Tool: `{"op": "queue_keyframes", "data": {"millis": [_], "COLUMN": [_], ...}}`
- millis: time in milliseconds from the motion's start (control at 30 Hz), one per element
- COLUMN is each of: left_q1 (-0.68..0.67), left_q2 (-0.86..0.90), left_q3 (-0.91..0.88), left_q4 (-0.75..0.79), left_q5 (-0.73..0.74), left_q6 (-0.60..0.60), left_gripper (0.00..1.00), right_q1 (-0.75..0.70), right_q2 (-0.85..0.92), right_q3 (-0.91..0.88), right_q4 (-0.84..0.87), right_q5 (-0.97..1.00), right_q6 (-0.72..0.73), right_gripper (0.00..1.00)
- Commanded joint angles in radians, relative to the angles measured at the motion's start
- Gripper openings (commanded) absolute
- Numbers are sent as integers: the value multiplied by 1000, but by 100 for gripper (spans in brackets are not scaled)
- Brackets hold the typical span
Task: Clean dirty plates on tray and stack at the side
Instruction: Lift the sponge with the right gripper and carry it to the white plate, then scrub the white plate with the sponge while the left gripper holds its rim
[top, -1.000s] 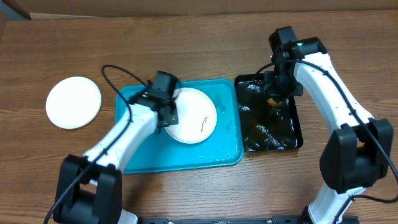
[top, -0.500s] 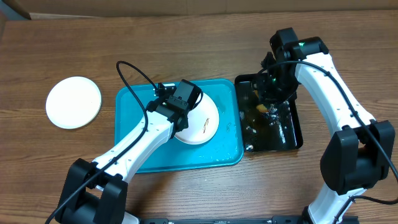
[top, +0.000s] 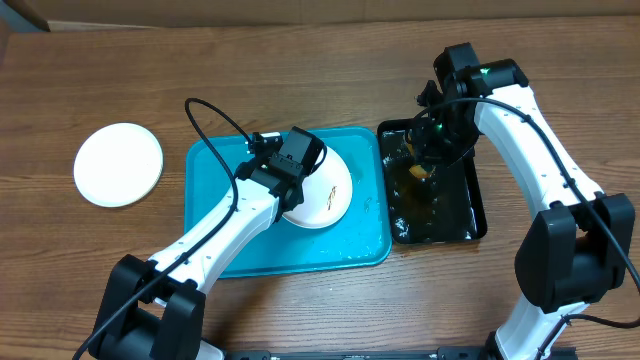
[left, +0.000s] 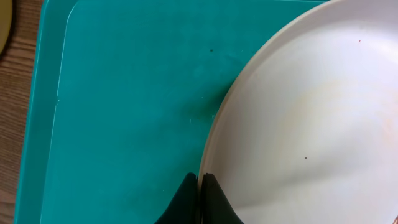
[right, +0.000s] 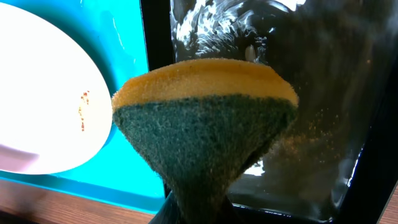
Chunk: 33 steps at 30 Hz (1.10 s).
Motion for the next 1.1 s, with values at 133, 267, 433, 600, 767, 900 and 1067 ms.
{"op": "queue_keyframes", "data": {"millis": [133,267,433,600,767,900,1067], "left_q1": [-2,-2,-2,-2,-2,-2,0], "left_q2": [-8,-8,-6,8,31,40,45], "left_q3": [-13,-13,-13,-13,-13,-13,-13], "left_q4": [6,18,37,54,85,98,108], "left_q5": [2,10,39,61,114,132,184], "left_q6": [-89,-209,-212,-212,-211,-187,-92], "left_gripper": [4,4,4,4,4,4,4], "right_q1": [-3,-3,-3,6,56,124,221], "right_q2": [-12,-12,-12,-12,-12,-12,-9], "right_q3": [20,20,20,20,16,15,-27], "right_q4": [11,49,83,97,103,118,212], "right_q5": [-16,-15,61,-1,-153,-169,-161], "right_q6": [-8,-5,121,211,208,199,204], "right_gripper": [4,4,4,4,4,4,4]}}
